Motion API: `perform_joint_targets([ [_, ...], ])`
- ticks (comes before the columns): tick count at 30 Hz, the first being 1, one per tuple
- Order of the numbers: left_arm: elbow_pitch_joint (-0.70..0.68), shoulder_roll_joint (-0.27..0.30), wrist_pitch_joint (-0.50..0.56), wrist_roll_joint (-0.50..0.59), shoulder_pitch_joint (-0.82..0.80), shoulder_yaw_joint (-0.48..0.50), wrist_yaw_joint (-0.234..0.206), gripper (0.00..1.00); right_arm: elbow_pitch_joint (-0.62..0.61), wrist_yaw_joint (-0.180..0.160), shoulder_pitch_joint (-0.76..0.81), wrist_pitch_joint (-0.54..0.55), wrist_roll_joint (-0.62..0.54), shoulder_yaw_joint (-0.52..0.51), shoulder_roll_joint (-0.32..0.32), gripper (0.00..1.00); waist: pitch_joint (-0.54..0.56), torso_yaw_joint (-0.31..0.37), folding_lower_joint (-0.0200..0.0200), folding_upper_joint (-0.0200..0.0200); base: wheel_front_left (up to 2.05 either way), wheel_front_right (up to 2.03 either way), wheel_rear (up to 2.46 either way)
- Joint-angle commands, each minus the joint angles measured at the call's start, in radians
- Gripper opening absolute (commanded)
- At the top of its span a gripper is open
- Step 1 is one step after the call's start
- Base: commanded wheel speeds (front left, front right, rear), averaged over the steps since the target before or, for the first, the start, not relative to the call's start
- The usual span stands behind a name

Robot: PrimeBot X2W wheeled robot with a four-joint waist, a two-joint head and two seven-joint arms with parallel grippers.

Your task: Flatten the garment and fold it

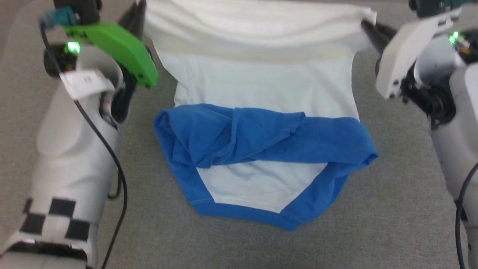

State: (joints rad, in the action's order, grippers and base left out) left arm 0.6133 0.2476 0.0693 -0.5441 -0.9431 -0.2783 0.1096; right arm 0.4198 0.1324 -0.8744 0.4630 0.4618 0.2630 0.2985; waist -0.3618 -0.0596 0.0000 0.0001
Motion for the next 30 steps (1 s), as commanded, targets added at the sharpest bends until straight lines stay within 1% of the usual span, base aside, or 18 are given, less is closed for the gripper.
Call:
perform_joint_targets([
  [1, -0.026, 0.0, -0.001, -0.012, 0.06, -0.006, 0.005, 0.0, -0.024, -0.002, 0.051, -0.001, 0.02, -0.005, 0.007, 0.0, 0.152, -0.02, 0.0, -0.0001, 0.0, 0.0, 0.0],
  [3, -0.07, 0.001, 0.002, -0.036, 0.133, 0.003, 0.002, 0.0, -0.056, -0.002, 0.115, 0.008, 0.043, -0.015, 0.011, 0.0, 0.192, -0.019, 0.0, -0.0001, 0.0, 0.0, 0.0],
  [9, -0.247, 0.016, 0.04, -0.102, 0.369, 0.035, -0.039, 0.0, -0.148, -0.002, 0.295, 0.056, 0.081, -0.064, 0.007, 0.0, 0.275, -0.012, 0.0, -0.0001, 0.0, 0.0, 0.0],
  [16, -0.456, 0.022, 0.062, -0.146, 0.62, 0.063, -0.111, 0.0, -0.25, -0.002, 0.456, 0.12, 0.082, -0.137, -0.012, 0.0, 0.303, -0.01, 0.0, -0.0001, 0.0, 0.0, 0.0],
  [19, -0.514, 0.014, 0.059, -0.16, 0.699, 0.071, -0.137, 0.0, -0.278, -0.002, 0.516, 0.143, 0.075, -0.165, -0.024, 0.0, 0.303, -0.014, 0.0, -0.0001, 0.0, 0.0, 0.0],
  [24, -0.544, -0.007, 0.046, -0.173, 0.804, 0.071, -0.168, 0.0, -0.308, -0.002, 0.604, 0.169, 0.061, -0.197, -0.053, 0.0, 0.289, -0.014, 0.0, -0.0001, 0.0, 0.0, 0.0],
  [30, -0.453, -0.035, 0.026, -0.194, 0.86, 0.065, -0.173, 0.0, -0.298, -0.002, 0.688, 0.182, 0.041, -0.204, -0.082, 0.0, 0.276, -0.011, 0.0, -0.0001, 0.0, 0.0, 0.0],
])
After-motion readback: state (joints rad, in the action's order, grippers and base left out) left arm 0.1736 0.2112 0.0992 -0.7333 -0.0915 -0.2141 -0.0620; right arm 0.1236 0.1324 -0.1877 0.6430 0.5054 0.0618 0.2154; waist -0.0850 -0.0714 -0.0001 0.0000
